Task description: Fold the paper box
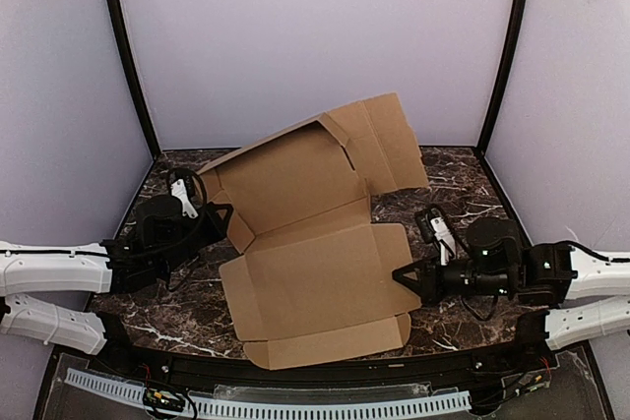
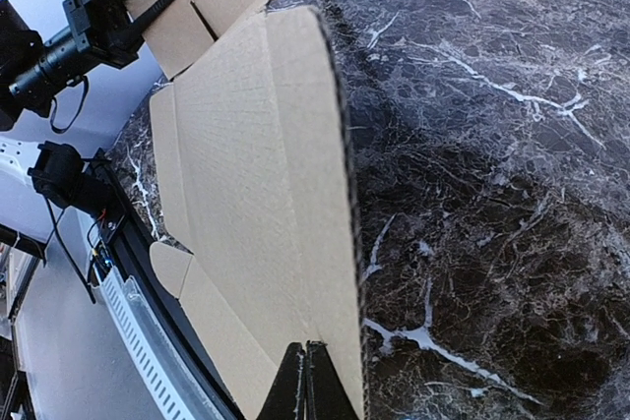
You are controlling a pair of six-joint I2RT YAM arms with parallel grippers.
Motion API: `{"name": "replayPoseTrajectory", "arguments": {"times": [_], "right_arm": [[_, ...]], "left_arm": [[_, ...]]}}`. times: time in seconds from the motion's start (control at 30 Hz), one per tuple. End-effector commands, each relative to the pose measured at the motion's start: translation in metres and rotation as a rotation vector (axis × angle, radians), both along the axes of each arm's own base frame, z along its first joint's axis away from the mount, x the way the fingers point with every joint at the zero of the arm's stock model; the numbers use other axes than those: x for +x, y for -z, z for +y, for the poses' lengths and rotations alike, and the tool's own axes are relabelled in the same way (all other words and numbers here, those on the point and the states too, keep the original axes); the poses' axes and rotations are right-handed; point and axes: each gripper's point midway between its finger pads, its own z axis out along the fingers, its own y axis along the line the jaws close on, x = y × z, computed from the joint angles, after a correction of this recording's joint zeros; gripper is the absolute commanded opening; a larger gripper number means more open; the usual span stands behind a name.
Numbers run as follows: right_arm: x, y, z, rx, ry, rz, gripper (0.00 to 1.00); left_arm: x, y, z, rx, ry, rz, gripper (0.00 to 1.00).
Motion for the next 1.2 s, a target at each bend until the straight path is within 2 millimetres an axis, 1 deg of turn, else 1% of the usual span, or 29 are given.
{"name": "replayPoseTrajectory", "arguments": {"times": [0.0, 0.03, 0.13, 0.17, 0.2, 0.23, 0.3, 0.4, 0.47, 0.53, 0.7, 0.8, 0.93, 1.07, 1.17], "right_arm": [[0.004, -0.028, -0.001, 0.047, -0.005, -0.057, 0.0], [0.001, -0.034, -0.001, 0.053, -0.023, -0.066, 0.0], [-0.006, -0.056, -0.007, 0.06, -0.06, -0.093, 0.0], [-0.009, -0.065, -0.008, 0.071, -0.076, -0.107, 0.0], [-0.012, -0.075, -0.01, 0.085, -0.092, -0.12, 0.0], [-0.016, -0.087, -0.012, 0.103, -0.109, -0.137, 0.0], [-0.02, -0.109, -0.018, 0.133, -0.121, -0.173, 0.0], [-0.018, -0.143, -0.035, 0.164, -0.079, -0.237, 0.0], [-0.009, -0.154, -0.048, 0.143, -0.009, -0.273, 0.0], [-0.002, -0.161, -0.056, 0.117, 0.039, -0.296, 0.0], [0.013, -0.177, -0.062, 0.071, 0.108, -0.363, 0.0], [0.018, -0.184, -0.058, 0.045, 0.111, -0.395, 0.0], [0.023, -0.192, -0.044, 0.024, 0.082, -0.43, 0.0], [0.022, -0.2, -0.025, 0.03, 0.017, -0.454, 0.0], [0.016, -0.205, -0.003, 0.05, -0.07, -0.454, 0.0]], "left_arm": [[-0.005, -0.014, -0.01, -0.049, 0.056, -0.017, 0.01], [-0.004, -0.016, -0.007, -0.036, 0.046, -0.022, 0.01], [-0.004, -0.012, 0.0, 0.038, 0.032, -0.025, 0.01], [-0.004, -0.015, 0.002, 0.047, 0.024, -0.034, 0.01], [-0.005, -0.013, 0.004, 0.074, 0.023, -0.032, 0.01], [-0.005, -0.016, 0.007, 0.08, 0.015, -0.04, 0.01], [-0.006, -0.015, 0.012, 0.11, 0.003, -0.043, 0.01], [-0.008, -0.021, 0.016, 0.137, 0.004, -0.061, 0.01], [-0.01, -0.027, 0.017, 0.145, 0.012, -0.073, 0.01], [-0.012, -0.032, 0.017, 0.147, 0.029, -0.086, 0.01], [-0.023, -0.044, 0.011, 0.132, 0.105, -0.105, 0.01], [-0.032, -0.055, 0.006, 0.108, 0.165, -0.119, 0.01], [-0.042, -0.06, -0.001, 0.095, 0.236, -0.119, 0.01], [-0.047, -0.062, -0.006, 0.089, 0.275, -0.12, 0.01], [-0.047, -0.062, -0.008, 0.087, 0.283, -0.123, 0.01]]}}
